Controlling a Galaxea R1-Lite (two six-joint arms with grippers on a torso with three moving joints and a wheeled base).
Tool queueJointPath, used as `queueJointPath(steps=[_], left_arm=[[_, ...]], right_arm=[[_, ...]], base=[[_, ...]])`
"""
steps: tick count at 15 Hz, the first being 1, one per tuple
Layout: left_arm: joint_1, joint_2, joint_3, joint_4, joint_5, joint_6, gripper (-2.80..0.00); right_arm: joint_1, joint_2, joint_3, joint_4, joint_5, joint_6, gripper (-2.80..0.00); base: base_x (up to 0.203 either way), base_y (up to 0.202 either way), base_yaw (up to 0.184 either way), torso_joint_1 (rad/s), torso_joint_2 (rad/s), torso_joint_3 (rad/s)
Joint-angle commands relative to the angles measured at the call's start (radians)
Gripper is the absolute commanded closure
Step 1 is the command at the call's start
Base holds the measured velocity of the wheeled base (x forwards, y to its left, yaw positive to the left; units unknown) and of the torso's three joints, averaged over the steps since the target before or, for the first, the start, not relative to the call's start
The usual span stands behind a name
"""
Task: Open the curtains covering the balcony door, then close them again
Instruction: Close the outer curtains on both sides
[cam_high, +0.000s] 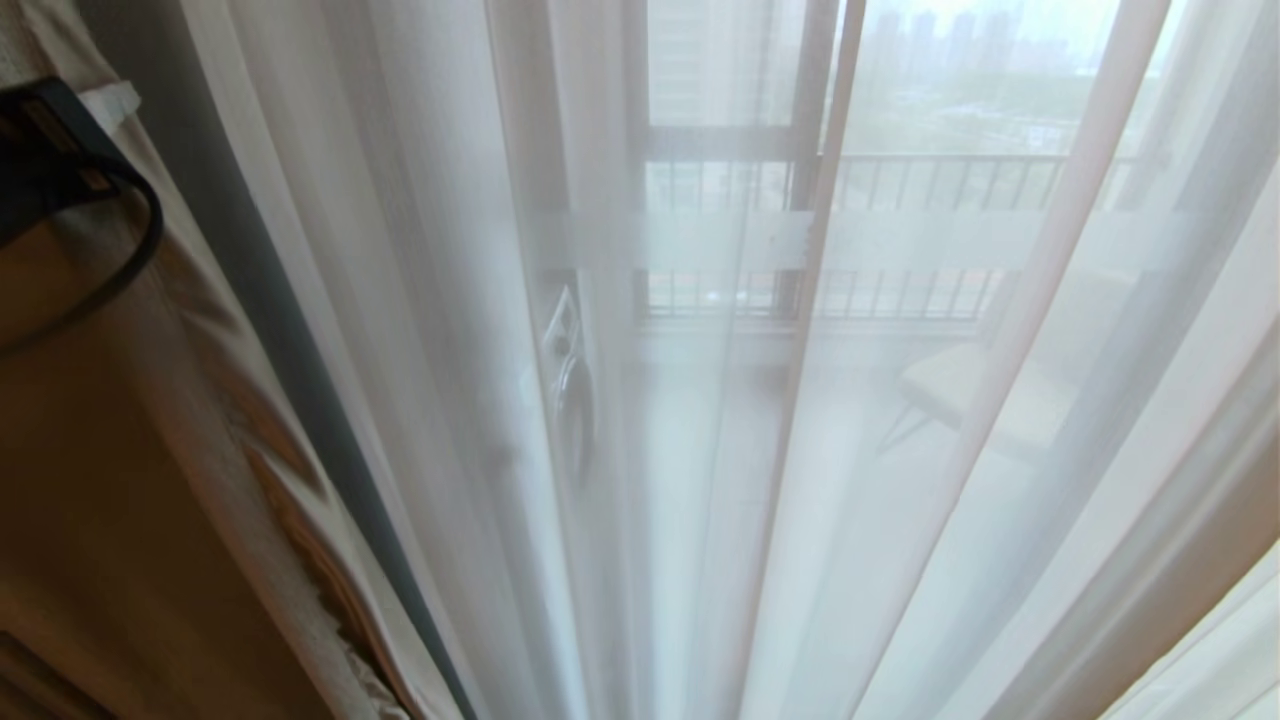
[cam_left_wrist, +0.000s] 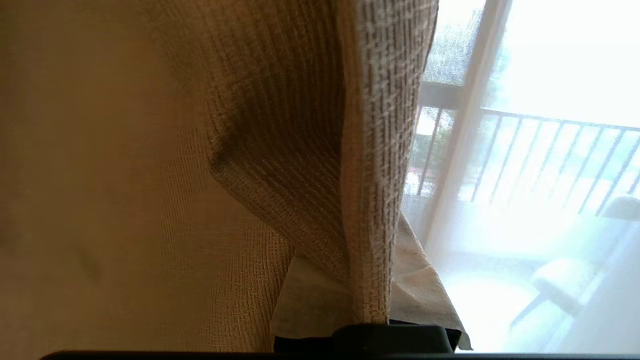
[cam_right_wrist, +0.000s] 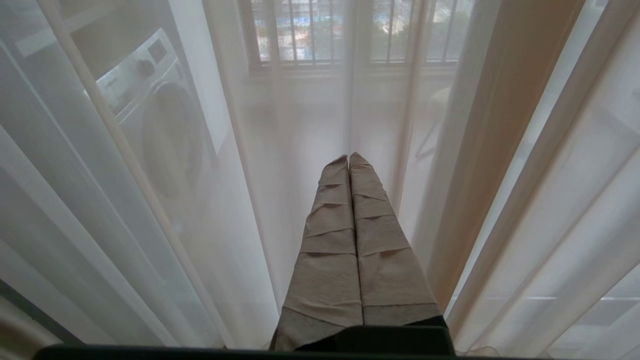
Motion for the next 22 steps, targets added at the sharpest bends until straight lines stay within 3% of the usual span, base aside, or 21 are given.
queueJointPath(steps=[1,7,8,16,22], left_arm=[[0.006,-0.001,-0.001,-0.004,0.000,-0.001,0.00],[0.003,-0.022,0.009,-0.002,-0.044,-0.001,0.00],[0.003,-0.030,0.014,0.000,-0.044,0.000,-2.80],[-0.001,-0.143,0.093,0.007,-0.046,-0.004,-2.80],[-0.007,-0.310,0.236,0.012,-0.054,-0.007,-2.80]], right_arm=[[0.000,0.000,0.000,0.000,0.000,0.000,0.00],[0.000,0.000,0.000,0.000,0.000,0.000,0.00],[0.000,0.000,0.000,0.000,0.000,0.000,0.00],[0.000,0.000,0.000,0.000,0.000,0.000,0.00],[0.000,0.000,0.000,0.000,0.000,0.000,0.00]], base=[[0.000,0.000,0.000,0.000,0.00,0.000],[0.000,0.000,0.000,0.000,0.00,0.000],[0.000,0.000,0.000,0.000,0.00,0.000],[0.000,0.000,0.000,0.000,0.00,0.000],[0.000,0.000,0.000,0.000,0.00,0.000]])
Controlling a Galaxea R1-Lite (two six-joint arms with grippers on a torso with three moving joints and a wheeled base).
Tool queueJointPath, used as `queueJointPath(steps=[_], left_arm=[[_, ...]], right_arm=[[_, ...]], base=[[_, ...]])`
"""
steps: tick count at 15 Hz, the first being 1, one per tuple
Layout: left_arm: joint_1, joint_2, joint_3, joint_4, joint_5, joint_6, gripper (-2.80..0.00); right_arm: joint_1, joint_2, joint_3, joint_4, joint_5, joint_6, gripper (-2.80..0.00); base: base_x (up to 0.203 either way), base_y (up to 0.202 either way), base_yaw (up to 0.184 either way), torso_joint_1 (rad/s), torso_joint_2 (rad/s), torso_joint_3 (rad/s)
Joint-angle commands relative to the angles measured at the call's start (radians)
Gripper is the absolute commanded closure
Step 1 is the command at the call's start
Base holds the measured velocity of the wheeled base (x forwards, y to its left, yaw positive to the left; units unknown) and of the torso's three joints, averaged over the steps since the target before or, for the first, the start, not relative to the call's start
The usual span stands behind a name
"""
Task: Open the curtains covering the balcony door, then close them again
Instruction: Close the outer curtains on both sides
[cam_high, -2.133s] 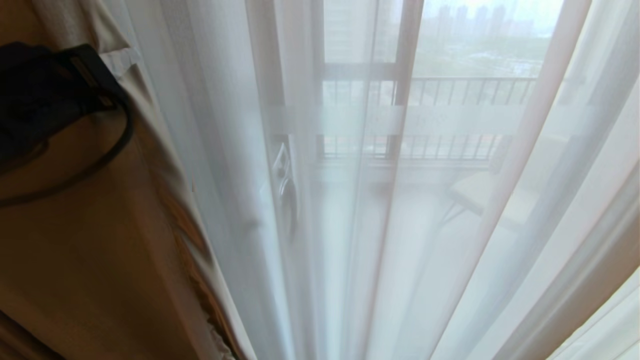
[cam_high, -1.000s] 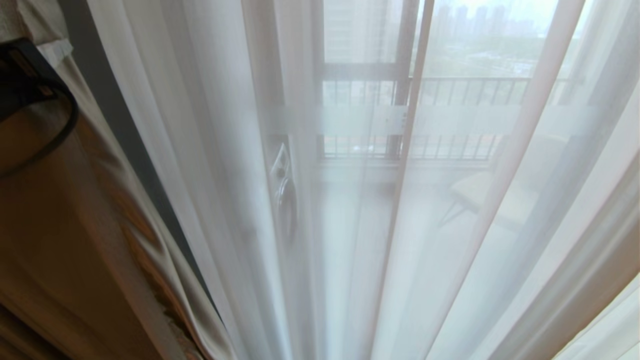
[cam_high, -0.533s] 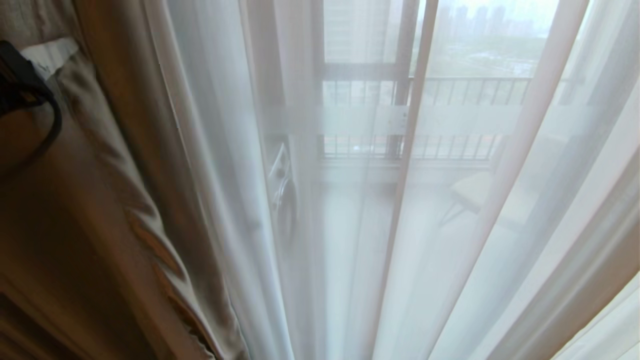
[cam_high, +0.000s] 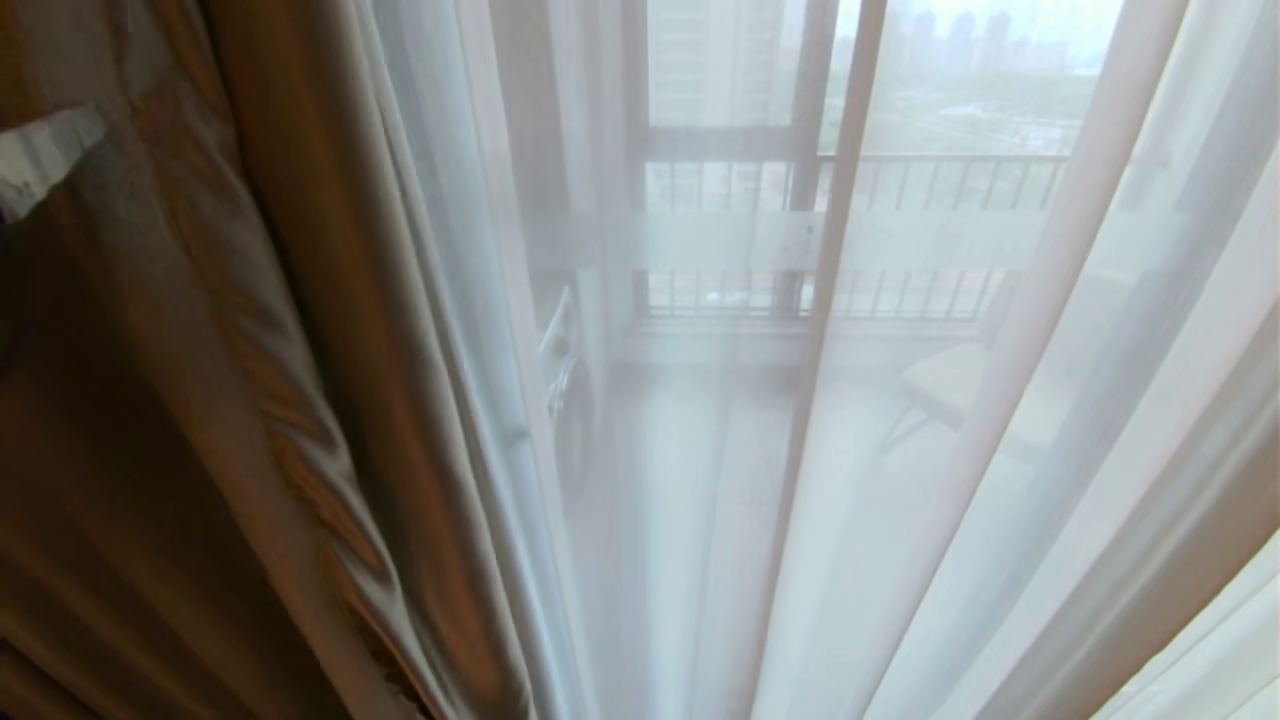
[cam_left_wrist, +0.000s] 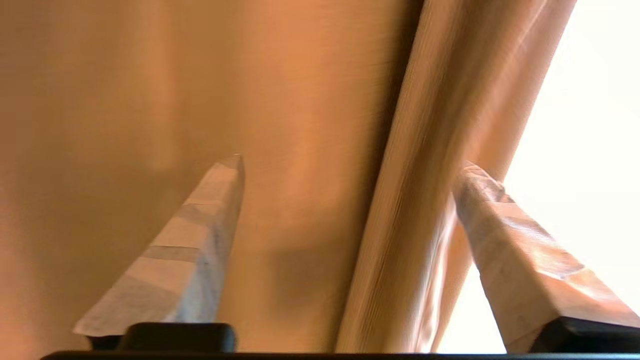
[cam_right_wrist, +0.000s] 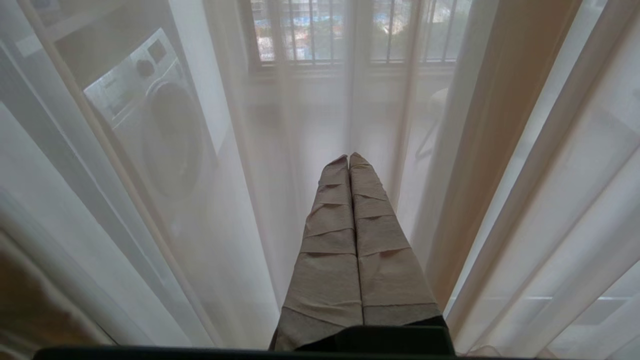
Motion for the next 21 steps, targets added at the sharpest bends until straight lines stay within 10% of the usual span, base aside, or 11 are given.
queueJointPath(steps=[1,7,15,16,21], left_arm=[[-0.005,-0.104,0.064,0.007,-0.009,-0.001,-2.80],[-0.007,-0.311,0.155,0.228,-0.013,-0.001,-2.80],[-0.007,-0.376,0.225,0.235,-0.056,-0.001,-2.80],[-0.007,-0.385,0.232,0.235,-0.056,-0.001,0.00],[-0.007,-0.400,0.257,0.235,-0.056,-0.001,0.00]], right_arm=[[0.000,0.000,0.000,0.000,0.000,0.000,0.00],[0.000,0.000,0.000,0.000,0.000,0.000,0.00],[0.000,0.000,0.000,0.000,0.000,0.000,0.00],[0.000,0.000,0.000,0.000,0.000,0.000,0.00],[0.000,0.000,0.000,0.000,0.000,0.000,0.00]], base=[[0.000,0.000,0.000,0.000,0.00,0.000],[0.000,0.000,0.000,0.000,0.00,0.000],[0.000,0.000,0.000,0.000,0.00,0.000],[0.000,0.000,0.000,0.000,0.00,0.000],[0.000,0.000,0.000,0.000,0.00,0.000]])
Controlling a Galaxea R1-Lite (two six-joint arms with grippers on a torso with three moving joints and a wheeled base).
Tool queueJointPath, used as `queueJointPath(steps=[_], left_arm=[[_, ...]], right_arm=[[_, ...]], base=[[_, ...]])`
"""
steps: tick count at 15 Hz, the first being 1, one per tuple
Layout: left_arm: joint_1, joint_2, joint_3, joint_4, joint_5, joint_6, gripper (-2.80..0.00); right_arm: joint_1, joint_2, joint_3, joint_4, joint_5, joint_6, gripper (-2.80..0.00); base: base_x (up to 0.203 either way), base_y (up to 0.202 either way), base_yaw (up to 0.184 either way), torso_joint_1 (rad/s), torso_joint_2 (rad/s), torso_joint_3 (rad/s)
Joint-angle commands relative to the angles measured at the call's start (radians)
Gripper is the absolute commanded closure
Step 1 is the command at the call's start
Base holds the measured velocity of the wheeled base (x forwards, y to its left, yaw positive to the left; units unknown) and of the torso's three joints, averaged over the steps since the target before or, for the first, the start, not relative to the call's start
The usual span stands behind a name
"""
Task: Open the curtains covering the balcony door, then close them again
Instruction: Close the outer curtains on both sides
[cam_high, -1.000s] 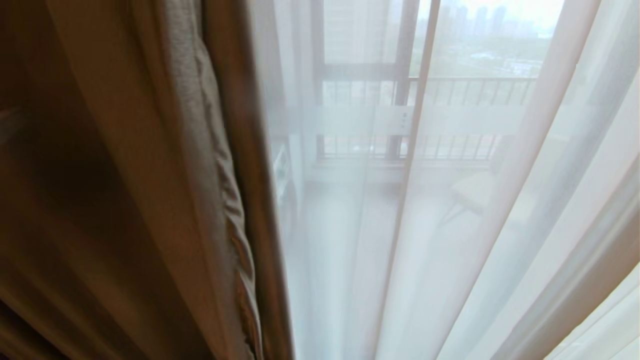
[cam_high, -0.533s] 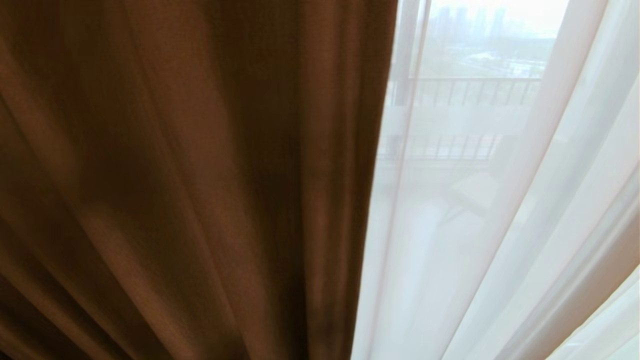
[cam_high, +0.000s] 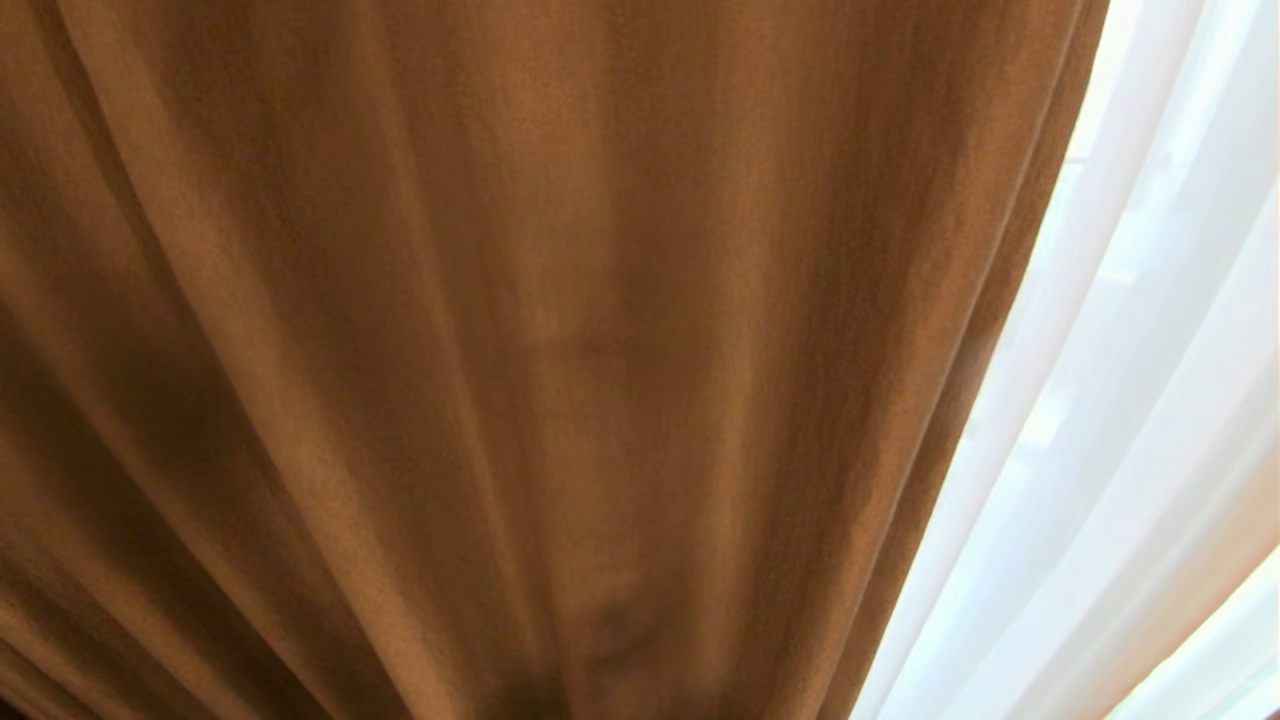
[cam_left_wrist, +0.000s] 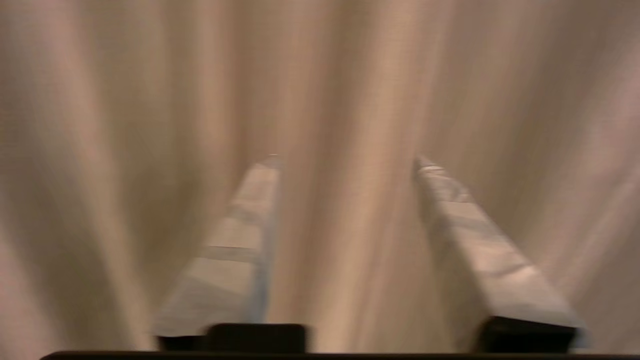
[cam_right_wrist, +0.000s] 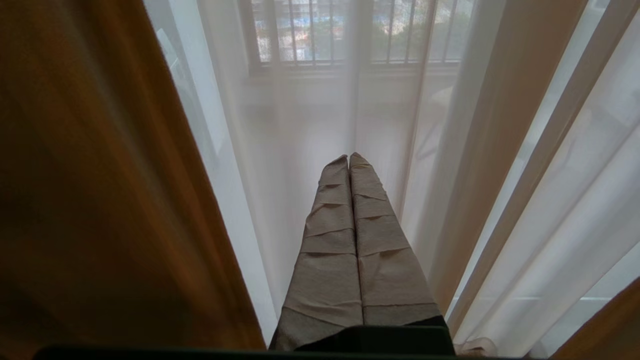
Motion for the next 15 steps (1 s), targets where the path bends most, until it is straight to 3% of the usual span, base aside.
queueJointPath(steps=[1,7,11,15], left_arm=[[0.000,-0.011,0.016,-0.002,0.000,-0.001,0.00],[0.001,-0.120,0.096,0.032,0.012,-0.001,0.00],[0.001,-0.267,0.129,0.242,0.011,0.004,0.00],[0.029,-0.523,0.243,0.383,0.011,0.021,0.00]], right_arm=[[0.000,0.000,0.000,-0.001,0.000,0.000,0.00],[0.000,0.000,0.000,-0.001,0.000,0.000,0.00],[0.000,0.000,0.000,-0.001,0.000,0.000,0.00],[0.000,0.000,0.000,-0.001,0.000,0.000,0.00]], base=[[0.000,0.000,0.000,0.000,0.00,0.000],[0.000,0.000,0.000,0.000,0.00,0.000],[0.000,0.000,0.000,0.000,0.00,0.000],[0.000,0.000,0.000,0.000,0.00,0.000]])
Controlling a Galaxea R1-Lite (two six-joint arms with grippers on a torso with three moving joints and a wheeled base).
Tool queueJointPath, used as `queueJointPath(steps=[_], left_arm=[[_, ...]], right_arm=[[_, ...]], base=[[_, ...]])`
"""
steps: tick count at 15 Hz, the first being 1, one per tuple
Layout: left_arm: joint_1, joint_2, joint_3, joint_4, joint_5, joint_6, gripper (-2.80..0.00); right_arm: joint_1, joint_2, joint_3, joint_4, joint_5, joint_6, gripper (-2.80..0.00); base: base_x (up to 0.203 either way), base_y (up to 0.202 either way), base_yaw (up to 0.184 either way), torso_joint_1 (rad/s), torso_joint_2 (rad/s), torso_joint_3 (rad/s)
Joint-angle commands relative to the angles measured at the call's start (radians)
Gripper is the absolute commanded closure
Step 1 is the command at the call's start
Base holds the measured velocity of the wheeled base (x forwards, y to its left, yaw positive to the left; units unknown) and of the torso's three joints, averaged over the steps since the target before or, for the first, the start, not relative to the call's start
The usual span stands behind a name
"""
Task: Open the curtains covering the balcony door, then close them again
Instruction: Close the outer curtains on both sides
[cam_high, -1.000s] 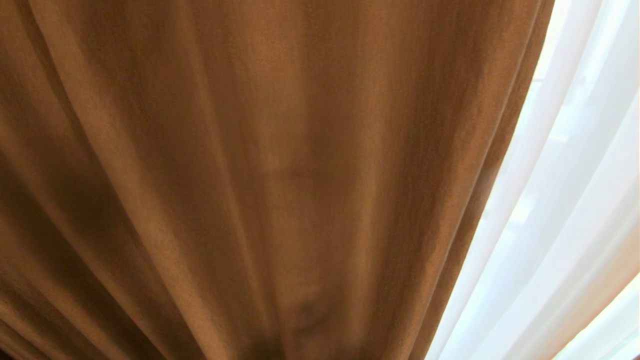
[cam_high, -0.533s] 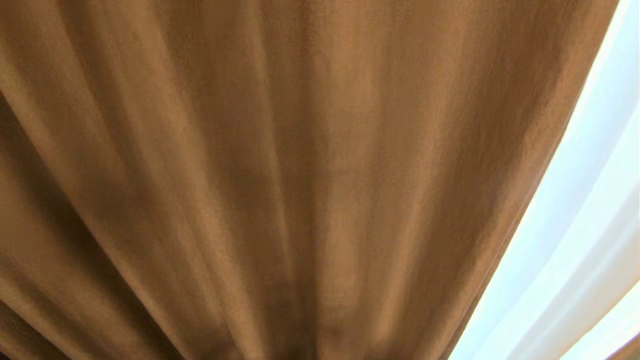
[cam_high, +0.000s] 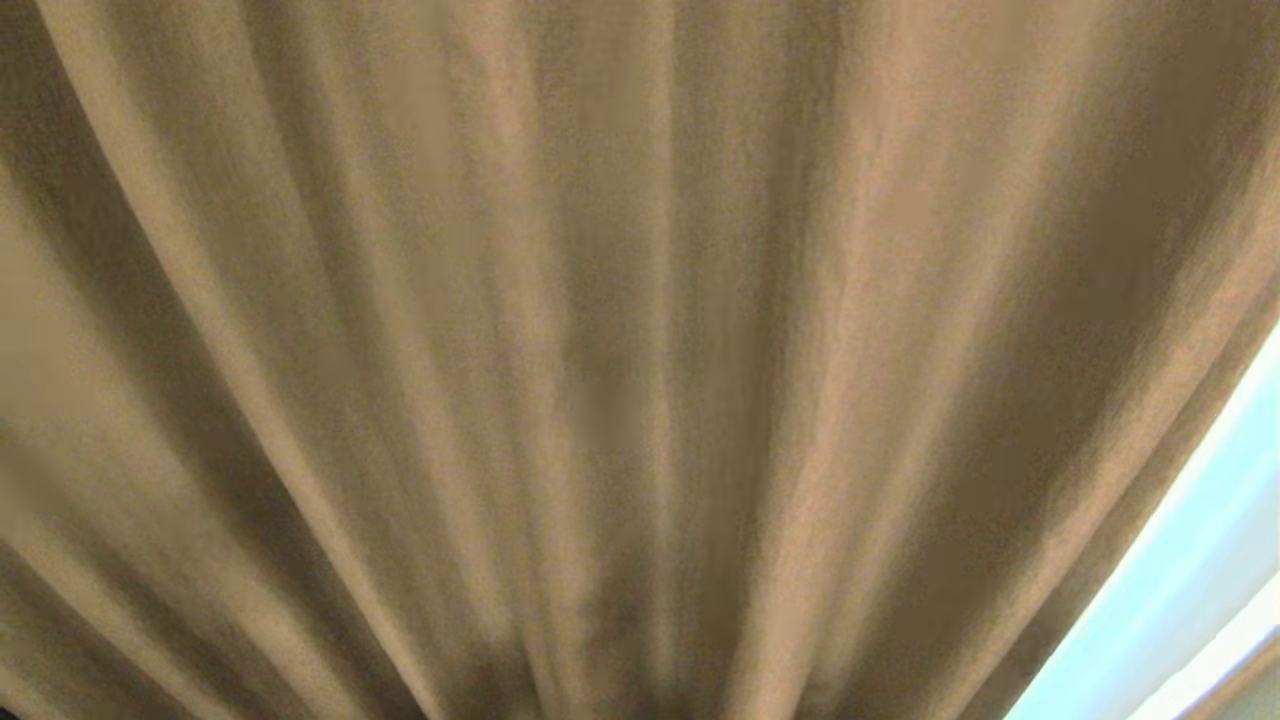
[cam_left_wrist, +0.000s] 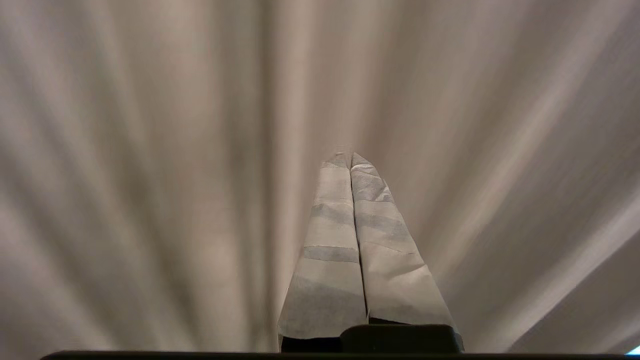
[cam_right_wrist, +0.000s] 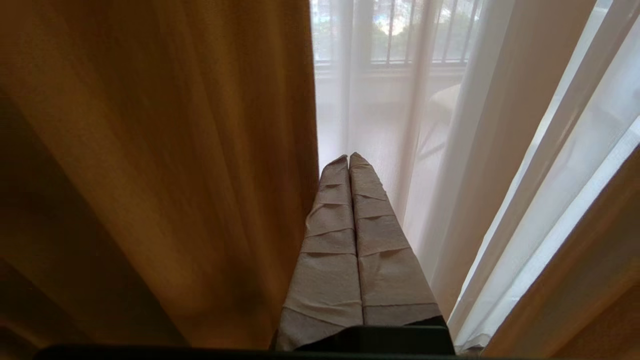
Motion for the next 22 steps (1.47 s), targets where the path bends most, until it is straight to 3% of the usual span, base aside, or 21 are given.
queueJointPath(steps=[1,6,22], left_arm=[[0.019,-0.217,0.086,0.049,0.000,0.014,0.00],[0.029,-0.268,0.246,0.086,0.028,0.110,0.00],[0.029,-0.268,0.269,0.027,0.039,0.112,0.00]], right_arm=[[0.000,0.000,0.000,0.000,0.000,0.000,0.00],[0.000,0.000,0.000,0.000,0.000,0.000,0.00],[0.000,0.000,0.000,0.000,0.000,0.000,0.00]], base=[[0.000,0.000,0.000,0.000,0.00,0.000],[0.000,0.000,0.000,0.000,0.00,0.000],[0.000,0.000,0.000,0.000,0.00,0.000]])
